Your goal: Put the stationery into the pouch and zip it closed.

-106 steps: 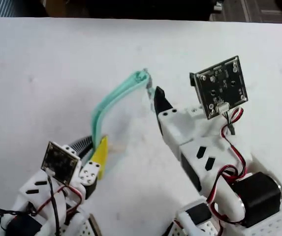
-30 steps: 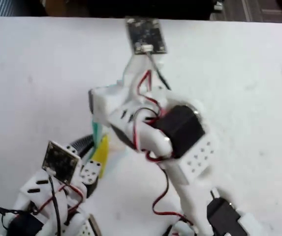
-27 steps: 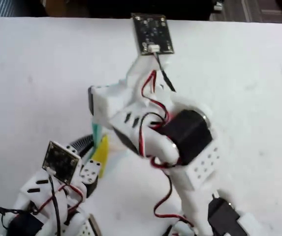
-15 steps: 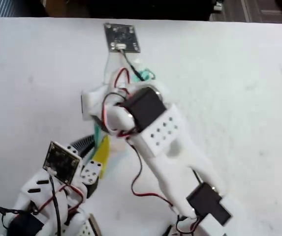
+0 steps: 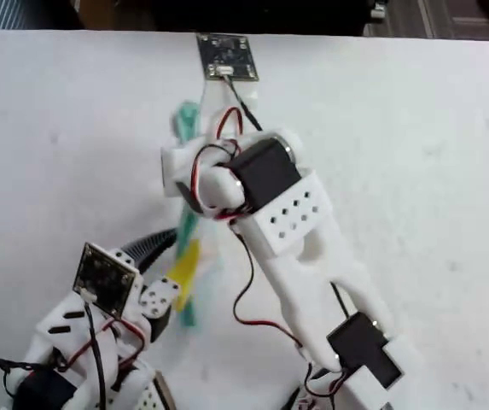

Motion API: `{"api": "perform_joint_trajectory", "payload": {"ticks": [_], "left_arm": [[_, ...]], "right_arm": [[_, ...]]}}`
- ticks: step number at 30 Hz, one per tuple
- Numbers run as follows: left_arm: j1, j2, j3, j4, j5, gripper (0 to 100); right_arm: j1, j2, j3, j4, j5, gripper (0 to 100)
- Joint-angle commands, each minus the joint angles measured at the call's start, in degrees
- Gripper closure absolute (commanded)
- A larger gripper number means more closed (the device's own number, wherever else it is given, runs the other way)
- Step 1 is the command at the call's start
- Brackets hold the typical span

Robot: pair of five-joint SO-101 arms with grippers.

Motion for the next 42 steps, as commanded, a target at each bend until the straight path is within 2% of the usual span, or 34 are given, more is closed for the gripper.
{"api": "perform_joint_trajectory", "payload": {"ticks": [1,7,15,21,24,29,33,37,42], "left_arm": [[-2.8,-0.1,-6.0,6.2,5.7,67],[-9.6,-0.1,-11.3,8.6,-1.0,67],[-18.9,-0.1,-12.2,7.9,-0.5,67],[-32.5,-0.1,-11.6,5.1,9.3,67],[-36.4,-0.1,-8.1,1.7,12.4,67],[-37.4,-0.1,-2.8,-3.9,13.4,67],[-37.4,-0.1,-2.4,-4.0,13.5,67],[-37.4,-0.1,-2.2,-3.8,13.5,67],[-37.4,0.0,-1.7,-4.0,13.5,67]], "right_arm": [[2.8,-0.3,-0.2,-3.6,0.9,98.1],[5.9,0.0,-0.2,-15.9,3.1,98.1],[3.9,-0.3,-0.2,-22.9,5.3,98.1],[6.5,-0.3,0.2,-26.2,5.3,98.1],[9.9,0.2,0.4,-25.2,5.3,98.1],[15.5,0.3,0.4,-20.4,5.5,98.1],[19.1,0.0,6.2,-19.5,5.5,98.1],[21.1,0.2,14.8,-19.7,13.3,98.1],[21.4,-0.3,28.9,-25.2,20.9,98.1]]}}
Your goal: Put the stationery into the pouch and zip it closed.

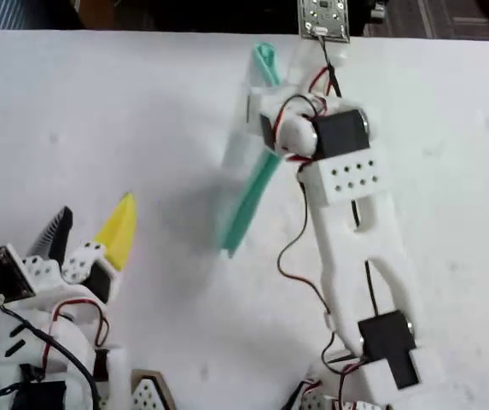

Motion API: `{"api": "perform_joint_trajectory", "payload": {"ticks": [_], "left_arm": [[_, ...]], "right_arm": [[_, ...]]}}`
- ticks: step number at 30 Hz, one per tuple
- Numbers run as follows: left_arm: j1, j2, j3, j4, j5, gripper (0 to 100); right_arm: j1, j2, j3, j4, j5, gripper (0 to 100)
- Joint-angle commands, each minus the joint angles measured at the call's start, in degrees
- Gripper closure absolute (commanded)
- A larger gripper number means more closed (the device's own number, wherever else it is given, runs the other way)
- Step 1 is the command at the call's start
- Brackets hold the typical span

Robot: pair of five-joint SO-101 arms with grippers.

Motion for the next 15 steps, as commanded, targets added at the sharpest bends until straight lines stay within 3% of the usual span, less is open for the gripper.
{"api": "perform_joint_trajectory", "payload": {"ticks": [1,8,15], "left_arm": [[-0.5,0.1,0.7,-1.8,0.5,67],[-0.5,0.1,4.1,-5.4,0.5,67],[-0.2,0.1,4.1,-5.0,2.7,67]], "right_arm": [[0.2,0.7,10.9,-4.2,4.1,98.1],[7.5,0.7,24.4,-16.8,4.2,98.1],[13.5,1.2,30.3,-22.2,4.2,98.1]]}}
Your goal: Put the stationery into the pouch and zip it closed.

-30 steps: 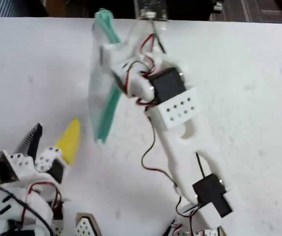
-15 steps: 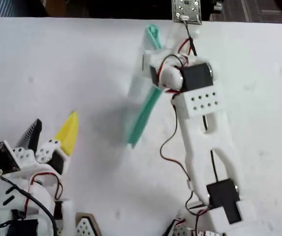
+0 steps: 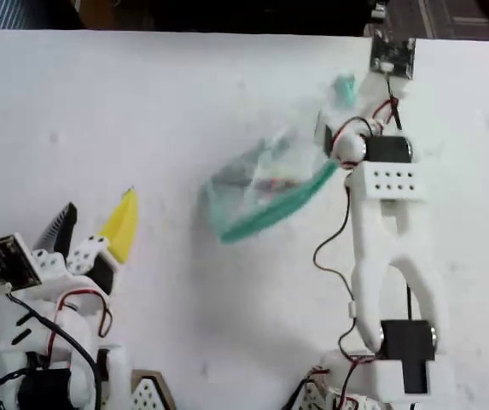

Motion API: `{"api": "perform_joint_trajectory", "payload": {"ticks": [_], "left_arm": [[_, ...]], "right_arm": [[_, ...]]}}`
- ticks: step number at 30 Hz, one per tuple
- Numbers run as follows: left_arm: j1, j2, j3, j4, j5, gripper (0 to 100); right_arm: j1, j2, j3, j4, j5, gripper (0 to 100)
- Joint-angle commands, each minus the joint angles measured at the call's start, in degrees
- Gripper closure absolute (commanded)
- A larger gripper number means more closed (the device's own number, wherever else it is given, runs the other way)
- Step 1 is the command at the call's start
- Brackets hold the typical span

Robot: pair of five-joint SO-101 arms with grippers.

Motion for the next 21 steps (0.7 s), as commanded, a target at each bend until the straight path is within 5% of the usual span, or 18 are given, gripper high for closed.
{"api": "perform_joint_trajectory", "payload": {"ticks": [1,14,21], "left_arm": [[-0.2,0.0,-0.4,-1.2,2.2,67],[0.3,0.0,0.9,-1.9,2.4,67],[3.0,0.1,1.4,-1.9,2.4,67]], "right_arm": [[0.7,0.5,3.9,-1.0,0.8,98.1],[-0.3,0.5,17.8,-8.1,0.8,98.1],[-6.5,0.0,21.9,-12.2,0.7,98.1]]}}
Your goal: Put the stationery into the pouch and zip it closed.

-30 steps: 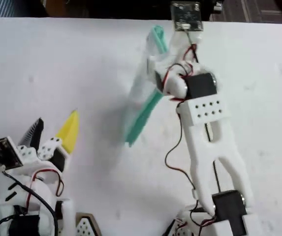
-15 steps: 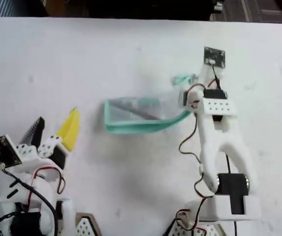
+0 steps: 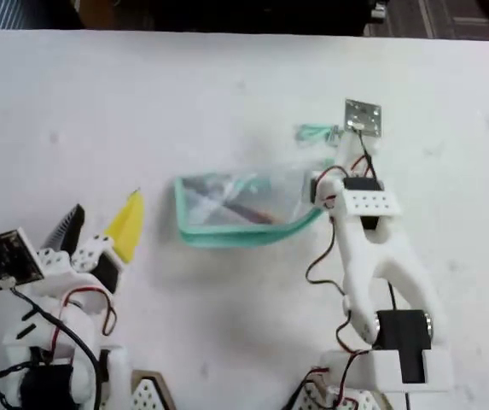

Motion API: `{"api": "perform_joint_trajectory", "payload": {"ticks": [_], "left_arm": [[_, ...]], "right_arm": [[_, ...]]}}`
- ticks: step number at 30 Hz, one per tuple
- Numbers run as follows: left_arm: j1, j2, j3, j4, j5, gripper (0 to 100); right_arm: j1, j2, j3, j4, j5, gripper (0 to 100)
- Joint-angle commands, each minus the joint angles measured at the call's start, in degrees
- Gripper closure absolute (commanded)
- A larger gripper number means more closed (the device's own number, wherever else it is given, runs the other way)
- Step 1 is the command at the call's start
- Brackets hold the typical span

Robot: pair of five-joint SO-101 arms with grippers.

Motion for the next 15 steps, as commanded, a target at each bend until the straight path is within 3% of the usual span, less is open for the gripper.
{"api": "perform_joint_trajectory", "payload": {"ticks": [1,15], "left_arm": [[1.4,0.0,-0.4,-1.9,0.5,67],[1.4,0.0,-0.4,-1.9,0.4,67]], "right_arm": [[-4.8,0.2,1.4,-0.2,0.7,98.1],[-5.8,-2.9,1.6,2.6,0.8,97.4]]}}
